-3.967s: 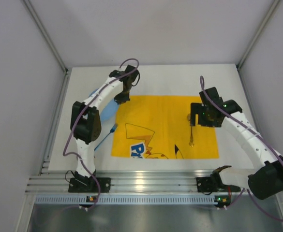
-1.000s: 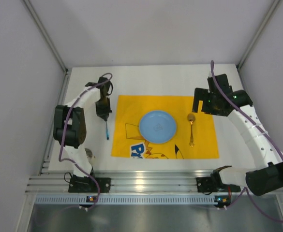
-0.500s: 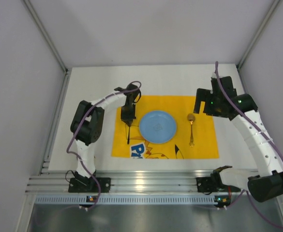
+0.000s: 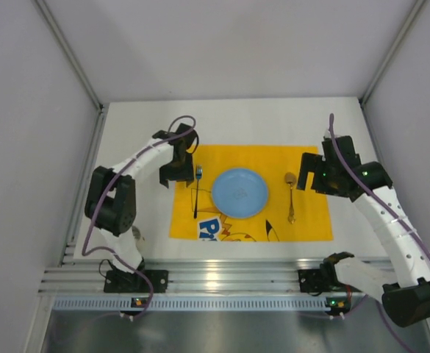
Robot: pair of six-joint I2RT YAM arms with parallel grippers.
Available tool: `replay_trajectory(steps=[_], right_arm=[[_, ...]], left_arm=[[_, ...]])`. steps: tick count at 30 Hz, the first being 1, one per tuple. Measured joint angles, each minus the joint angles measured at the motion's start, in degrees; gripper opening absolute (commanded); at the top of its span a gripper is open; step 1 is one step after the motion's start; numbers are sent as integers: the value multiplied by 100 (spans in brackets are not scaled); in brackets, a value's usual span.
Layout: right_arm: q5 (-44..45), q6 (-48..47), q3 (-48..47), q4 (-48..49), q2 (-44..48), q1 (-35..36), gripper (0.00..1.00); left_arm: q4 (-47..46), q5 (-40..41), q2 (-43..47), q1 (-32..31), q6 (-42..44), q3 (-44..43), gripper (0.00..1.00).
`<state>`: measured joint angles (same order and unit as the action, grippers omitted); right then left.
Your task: Set the dinner table for one person
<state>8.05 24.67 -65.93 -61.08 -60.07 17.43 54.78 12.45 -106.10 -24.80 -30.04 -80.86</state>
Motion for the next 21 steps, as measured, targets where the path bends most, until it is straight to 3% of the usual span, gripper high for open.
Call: replay_trajectory(steps=[6, 12, 21], right_arm=[[-90, 63, 584, 164, 155, 0, 100], [-238, 20, 782, 481, -87, 0, 100], [-396, -245, 776, 931, -675, 0, 100]], left_arm=[[389, 374, 1569, 1209, -155, 962, 72], [446, 72, 1851, 2234, -374, 1886, 68], [1211, 11, 2302, 2356, -761, 1211, 68]])
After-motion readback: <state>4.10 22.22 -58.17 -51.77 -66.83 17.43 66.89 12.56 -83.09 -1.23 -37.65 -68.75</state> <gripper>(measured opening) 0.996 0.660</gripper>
